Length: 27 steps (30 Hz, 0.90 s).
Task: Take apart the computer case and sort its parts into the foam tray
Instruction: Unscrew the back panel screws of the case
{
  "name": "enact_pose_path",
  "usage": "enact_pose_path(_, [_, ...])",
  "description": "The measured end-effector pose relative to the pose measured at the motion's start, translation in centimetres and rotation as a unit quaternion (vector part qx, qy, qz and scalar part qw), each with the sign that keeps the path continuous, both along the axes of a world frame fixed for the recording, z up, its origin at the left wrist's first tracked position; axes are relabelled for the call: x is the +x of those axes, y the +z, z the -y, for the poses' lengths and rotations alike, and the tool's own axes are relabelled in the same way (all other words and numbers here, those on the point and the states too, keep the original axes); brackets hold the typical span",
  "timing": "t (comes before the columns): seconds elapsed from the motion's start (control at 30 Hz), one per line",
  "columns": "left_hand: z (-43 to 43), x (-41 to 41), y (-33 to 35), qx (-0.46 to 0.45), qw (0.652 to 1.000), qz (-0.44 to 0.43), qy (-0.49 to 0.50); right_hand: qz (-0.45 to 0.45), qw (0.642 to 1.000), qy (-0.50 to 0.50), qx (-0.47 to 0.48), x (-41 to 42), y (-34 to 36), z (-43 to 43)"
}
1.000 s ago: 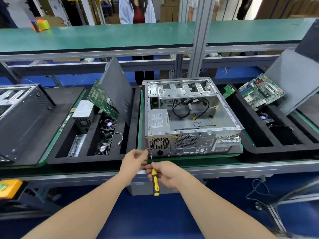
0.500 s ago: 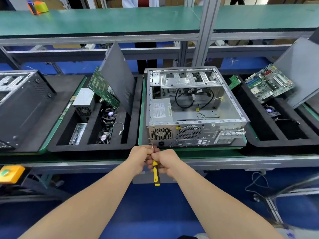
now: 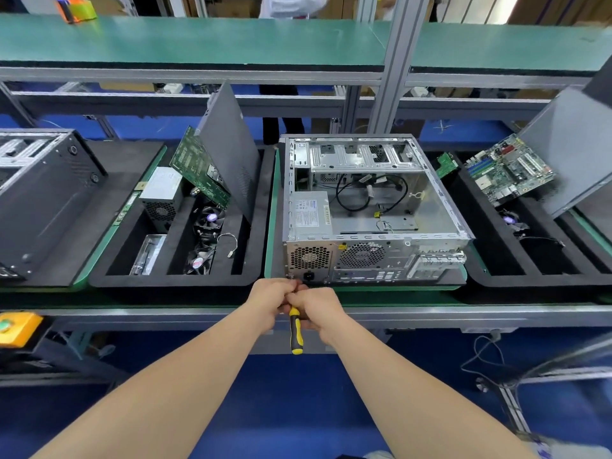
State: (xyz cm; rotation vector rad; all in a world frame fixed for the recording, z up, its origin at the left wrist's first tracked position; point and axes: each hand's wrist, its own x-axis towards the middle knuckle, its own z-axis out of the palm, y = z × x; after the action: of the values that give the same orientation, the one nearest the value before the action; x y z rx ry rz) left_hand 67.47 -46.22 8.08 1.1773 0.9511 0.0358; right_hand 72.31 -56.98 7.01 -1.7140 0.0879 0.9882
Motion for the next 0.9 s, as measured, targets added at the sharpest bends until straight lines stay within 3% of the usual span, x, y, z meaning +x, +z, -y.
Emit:
enact_pose_path(0.13, [0.0,-0.1,0.0,-0.036,0.999,0.005,0.000,-0.138,0.979,-0.043,0.143,-1.8,0.0,1.2])
enact_pose_path(0.23, [-0.2,-0.1,-0.6,-0.059,0.998,0.014,0.001,-0.239,0.950,-0.045,0.198,-3.2,0.0,1.9])
enact_pose_path(0.47, [-0.3,-0.2,-0.8,-0.069,0.997,0.042,-0.015,-0.253,0.941,-0.062,0.214,-3.5,-0.1,1.5])
enact_pose_path(0.6, [0.1,-0.3,-0.3,-0.063,0.997,0.044,-0.018,-0.148,0.982,-0.028,0.111,-3.3,0.0,1.0])
enact_pose_path(0.7, [0.2,-0.3,-0.2,-0.065,0.997,0.042,-0.021,-0.003,0.999,0.032,0.029,-3.6,0.6,0.9])
enact_pose_path(0.8, [0.1,-0.3,-0.2,-0.064,0.997,0.034,-0.020,0.164,0.980,0.088,-0.075,-3.7,1.0,0.9])
enact_pose_path(0.9, [0.1,-0.1,-0.3,-0.078,0.996,0.026,-0.018,0.319,0.916,0.146,-0.197,-3.6,1.3,0.5])
